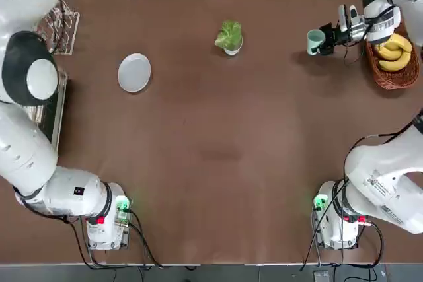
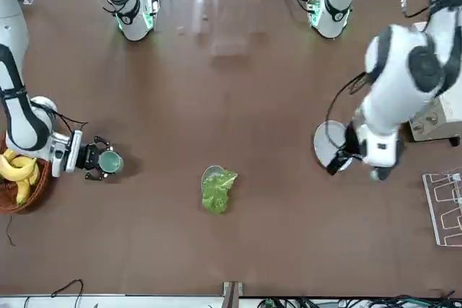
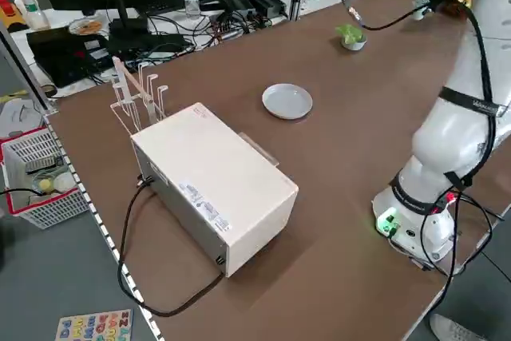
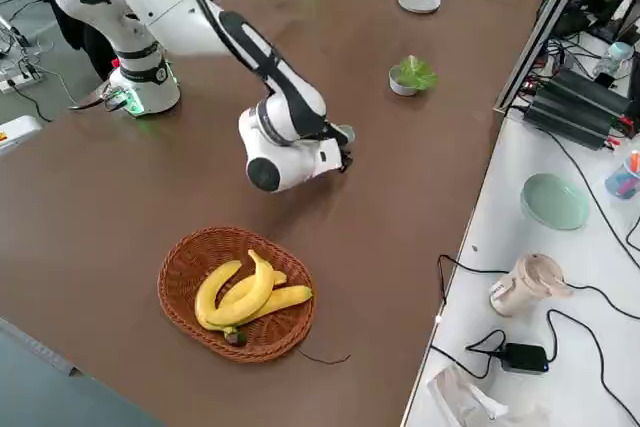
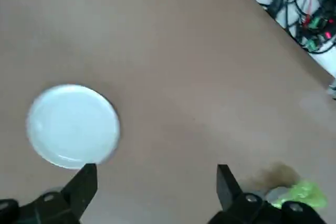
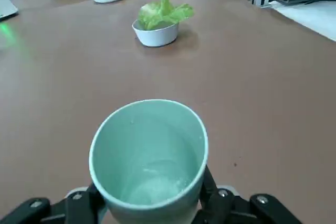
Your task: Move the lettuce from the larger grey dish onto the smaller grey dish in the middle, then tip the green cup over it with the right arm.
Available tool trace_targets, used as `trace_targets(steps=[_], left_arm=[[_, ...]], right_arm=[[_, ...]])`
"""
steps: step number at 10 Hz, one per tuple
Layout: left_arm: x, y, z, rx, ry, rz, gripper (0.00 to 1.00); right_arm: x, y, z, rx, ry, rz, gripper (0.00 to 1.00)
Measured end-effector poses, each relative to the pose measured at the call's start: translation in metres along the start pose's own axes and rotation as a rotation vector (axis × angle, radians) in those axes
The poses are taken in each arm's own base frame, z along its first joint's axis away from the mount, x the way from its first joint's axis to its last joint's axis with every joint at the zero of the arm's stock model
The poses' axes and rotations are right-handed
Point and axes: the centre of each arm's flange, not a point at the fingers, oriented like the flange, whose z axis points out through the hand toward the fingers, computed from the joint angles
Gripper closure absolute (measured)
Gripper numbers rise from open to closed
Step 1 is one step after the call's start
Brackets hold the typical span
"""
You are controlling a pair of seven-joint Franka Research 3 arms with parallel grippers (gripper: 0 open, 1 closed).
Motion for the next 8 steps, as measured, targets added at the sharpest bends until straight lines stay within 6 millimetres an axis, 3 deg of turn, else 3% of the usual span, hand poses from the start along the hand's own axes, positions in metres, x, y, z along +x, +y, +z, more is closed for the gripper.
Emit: trace_targets(steps=[2, 3, 4, 8], left_arm=[[0.038, -0.072, -0.034, 0.028, -0.053, 0.142, 0.0], [0.044, -0.093, -0.049, 0.038, -0.061, 0.244, 0.0], [0.046, -0.105, -0.059, 0.056, -0.051, 0.338, 0.0], [0.039, -0.108, -0.089, 0.127, -0.078, 0.615, 0.0]], right_arm=[[0.026, 0.004, 0.01, -0.019, 0.007, 0.01, 0.32], [0.039, 0.006, 0.02, -0.033, 0.005, 0.015, 0.32], [0.053, 0.008, 0.033, -0.047, 0.002, 0.029, 0.32], [0.106, 0.007, 0.078, -0.083, -0.019, 0.089, 0.32]])
